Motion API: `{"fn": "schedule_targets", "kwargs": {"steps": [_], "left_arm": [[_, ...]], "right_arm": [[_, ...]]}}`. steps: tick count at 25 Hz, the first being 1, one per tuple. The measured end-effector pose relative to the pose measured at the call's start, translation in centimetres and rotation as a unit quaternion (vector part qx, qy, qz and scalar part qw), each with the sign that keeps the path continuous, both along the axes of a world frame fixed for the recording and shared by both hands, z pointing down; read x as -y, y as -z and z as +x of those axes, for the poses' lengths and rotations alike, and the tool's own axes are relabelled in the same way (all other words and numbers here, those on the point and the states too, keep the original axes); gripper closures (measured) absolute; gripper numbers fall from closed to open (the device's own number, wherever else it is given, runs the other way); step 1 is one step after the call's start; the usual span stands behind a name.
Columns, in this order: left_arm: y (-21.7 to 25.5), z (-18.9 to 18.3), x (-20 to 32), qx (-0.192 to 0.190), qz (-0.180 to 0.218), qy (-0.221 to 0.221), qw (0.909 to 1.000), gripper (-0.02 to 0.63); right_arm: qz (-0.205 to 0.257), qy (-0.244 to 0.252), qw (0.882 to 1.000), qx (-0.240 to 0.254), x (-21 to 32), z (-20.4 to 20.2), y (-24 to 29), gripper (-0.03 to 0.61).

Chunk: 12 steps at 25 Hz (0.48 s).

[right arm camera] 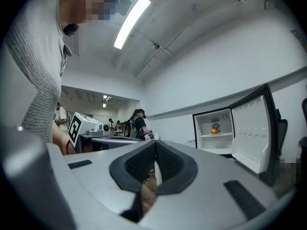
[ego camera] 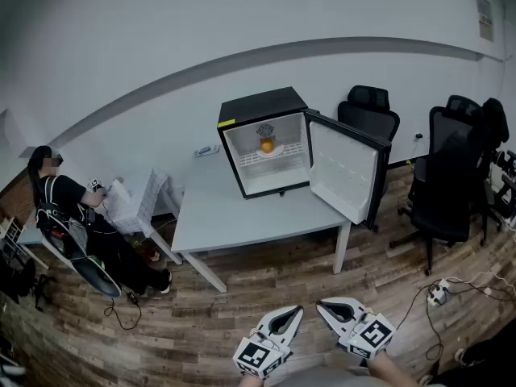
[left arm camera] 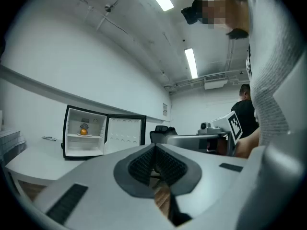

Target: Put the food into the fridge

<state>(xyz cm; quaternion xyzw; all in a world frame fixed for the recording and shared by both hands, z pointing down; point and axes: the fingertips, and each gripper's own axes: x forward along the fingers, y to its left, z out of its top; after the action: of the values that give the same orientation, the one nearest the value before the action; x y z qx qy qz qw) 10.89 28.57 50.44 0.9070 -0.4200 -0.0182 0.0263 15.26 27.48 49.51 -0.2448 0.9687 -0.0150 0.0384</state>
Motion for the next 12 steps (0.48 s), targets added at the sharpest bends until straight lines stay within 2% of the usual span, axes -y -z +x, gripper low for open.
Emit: {"fn": "schedule_targets", "kwargs": {"steps": [12], "left_arm": [[0.04,0.32,-0.54,-0.003,0.003,-0.003,1.0,0.603]], "right_arm": [[0.007,-0.003,1.0,-0.007,-0.53,0.15,-0.03,0.566]]}}
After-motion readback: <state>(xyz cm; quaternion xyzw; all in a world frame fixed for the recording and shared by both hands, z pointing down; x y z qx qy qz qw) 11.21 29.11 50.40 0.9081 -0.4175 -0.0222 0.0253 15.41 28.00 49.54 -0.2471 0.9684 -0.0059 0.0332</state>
